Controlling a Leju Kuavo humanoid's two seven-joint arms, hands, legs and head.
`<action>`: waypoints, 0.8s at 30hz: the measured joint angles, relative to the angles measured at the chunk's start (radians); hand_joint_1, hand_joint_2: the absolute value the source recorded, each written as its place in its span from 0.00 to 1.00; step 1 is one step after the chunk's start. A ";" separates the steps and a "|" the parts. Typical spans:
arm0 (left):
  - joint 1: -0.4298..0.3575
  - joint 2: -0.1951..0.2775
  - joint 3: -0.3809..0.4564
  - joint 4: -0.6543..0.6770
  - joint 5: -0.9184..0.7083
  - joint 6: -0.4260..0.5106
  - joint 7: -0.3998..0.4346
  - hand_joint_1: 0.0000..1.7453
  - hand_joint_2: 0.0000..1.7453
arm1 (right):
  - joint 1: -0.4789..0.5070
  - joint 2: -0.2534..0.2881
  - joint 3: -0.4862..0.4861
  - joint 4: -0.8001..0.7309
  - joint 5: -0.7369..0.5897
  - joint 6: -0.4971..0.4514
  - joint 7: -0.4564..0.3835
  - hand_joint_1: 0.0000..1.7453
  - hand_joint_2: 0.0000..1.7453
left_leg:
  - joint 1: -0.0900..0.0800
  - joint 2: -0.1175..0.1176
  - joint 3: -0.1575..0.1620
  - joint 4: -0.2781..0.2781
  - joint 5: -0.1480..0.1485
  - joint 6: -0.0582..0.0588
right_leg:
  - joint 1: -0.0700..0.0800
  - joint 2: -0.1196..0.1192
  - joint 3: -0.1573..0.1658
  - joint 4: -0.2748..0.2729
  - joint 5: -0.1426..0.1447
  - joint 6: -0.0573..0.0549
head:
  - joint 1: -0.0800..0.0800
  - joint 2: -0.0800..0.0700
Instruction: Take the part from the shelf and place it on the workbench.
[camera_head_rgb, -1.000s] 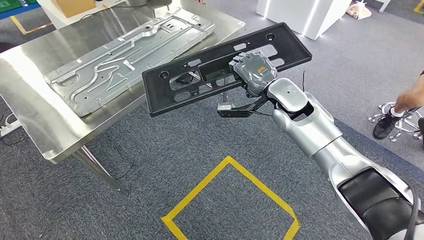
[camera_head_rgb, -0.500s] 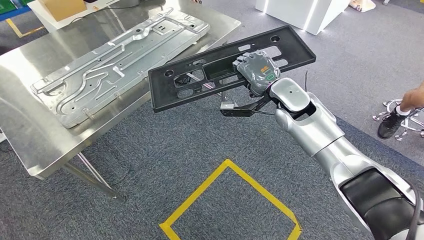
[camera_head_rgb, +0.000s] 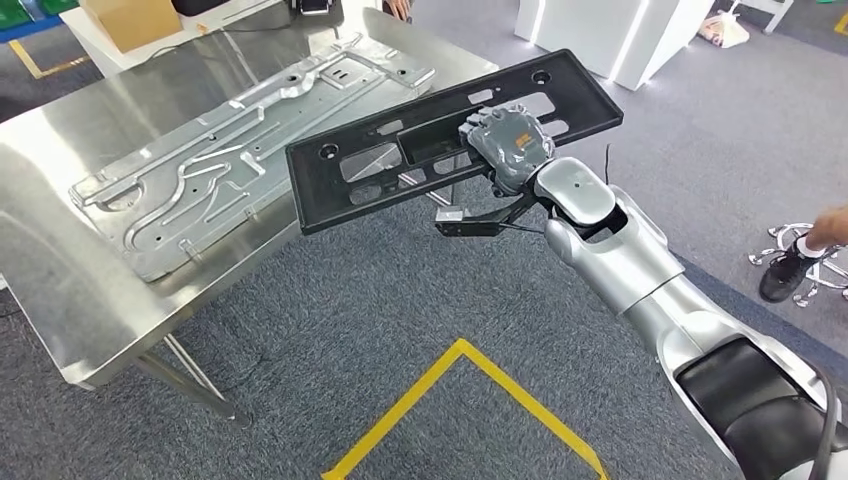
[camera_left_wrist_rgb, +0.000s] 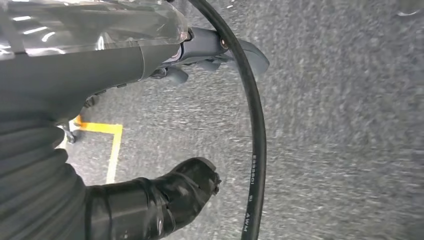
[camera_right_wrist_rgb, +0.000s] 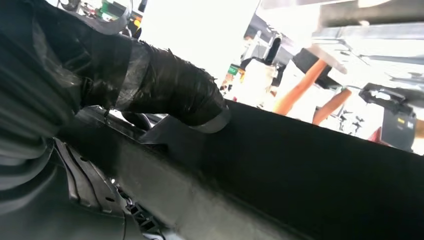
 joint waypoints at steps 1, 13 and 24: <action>0.000 -0.001 0.000 0.000 -0.003 0.000 0.000 0.00 1.00 | 0.003 0.000 0.000 0.001 0.000 0.001 0.000 1.00 1.00 | 0.000 -0.001 0.006 0.003 -0.008 0.000 | -0.001 0.000 -0.028 0.023 -0.010 0.003 | 0.000 0.000; 0.003 0.007 0.000 0.002 -0.018 0.006 0.000 0.00 1.00 | 0.007 0.010 0.013 -0.001 0.003 0.003 0.001 1.00 1.00 | 0.004 -0.002 -0.019 0.157 -0.101 -0.052 | -0.003 -0.002 0.044 -0.251 0.168 -0.035 | 0.000 0.000; 0.014 0.011 0.000 0.007 -0.020 0.013 0.002 0.00 1.00 | 0.012 0.031 0.026 0.001 0.010 -0.004 0.007 1.00 1.00 | 0.000 0.000 -0.052 0.023 0.006 -0.029 | 0.001 0.004 0.125 -0.255 0.105 -0.011 | 0.000 0.000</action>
